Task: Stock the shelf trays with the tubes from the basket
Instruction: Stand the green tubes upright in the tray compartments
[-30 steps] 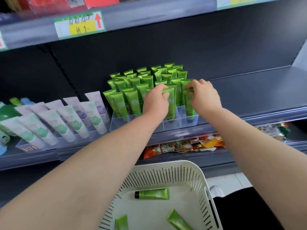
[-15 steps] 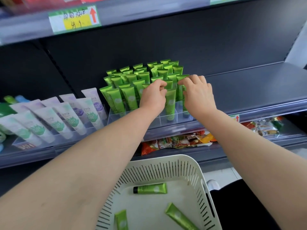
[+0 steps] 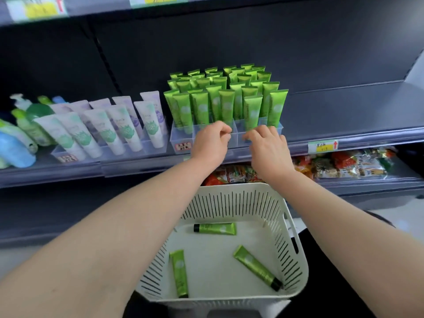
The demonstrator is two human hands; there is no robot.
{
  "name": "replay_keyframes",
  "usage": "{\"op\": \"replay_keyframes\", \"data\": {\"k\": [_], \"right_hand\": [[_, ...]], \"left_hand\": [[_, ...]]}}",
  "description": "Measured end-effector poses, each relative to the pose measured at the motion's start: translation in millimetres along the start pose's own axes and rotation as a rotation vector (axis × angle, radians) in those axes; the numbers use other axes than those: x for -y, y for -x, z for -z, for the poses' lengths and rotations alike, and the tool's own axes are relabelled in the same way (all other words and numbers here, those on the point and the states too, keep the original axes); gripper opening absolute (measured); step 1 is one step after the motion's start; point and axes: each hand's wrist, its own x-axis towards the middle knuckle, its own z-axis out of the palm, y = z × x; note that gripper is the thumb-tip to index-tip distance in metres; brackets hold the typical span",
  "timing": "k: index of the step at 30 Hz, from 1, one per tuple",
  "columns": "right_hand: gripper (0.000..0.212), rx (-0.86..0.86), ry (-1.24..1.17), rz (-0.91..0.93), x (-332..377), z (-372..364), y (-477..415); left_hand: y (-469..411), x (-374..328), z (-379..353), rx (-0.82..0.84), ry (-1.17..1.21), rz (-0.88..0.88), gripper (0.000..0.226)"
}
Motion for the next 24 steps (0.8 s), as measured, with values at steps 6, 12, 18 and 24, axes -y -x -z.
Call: {"op": "replay_keyframes", "data": {"k": [6, 12, 18, 24], "right_hand": [[0.043, 0.176, -0.02, 0.029, 25.6, -40.3, 54.7], [0.047, 0.487, -0.035, 0.008, 26.9, -87.3, 109.1], [0.04, 0.851, -0.014, -0.113, 11.3, -133.4, 157.3], [0.046, 1.146, -0.063, -0.19, 0.1, -166.5, 175.2]], "left_hand": [[54.3, 54.2, 2.1, 0.113, -0.072, 0.062, 0.018], [94.6, 109.2, -15.7, 0.243, -0.16, 0.164, 0.016], [126.1, 153.3, -51.7, 0.429, -0.227, 0.237, 0.014], [143.1, 184.9, -79.9, 0.658, -0.35, 0.258, 0.026]]}}
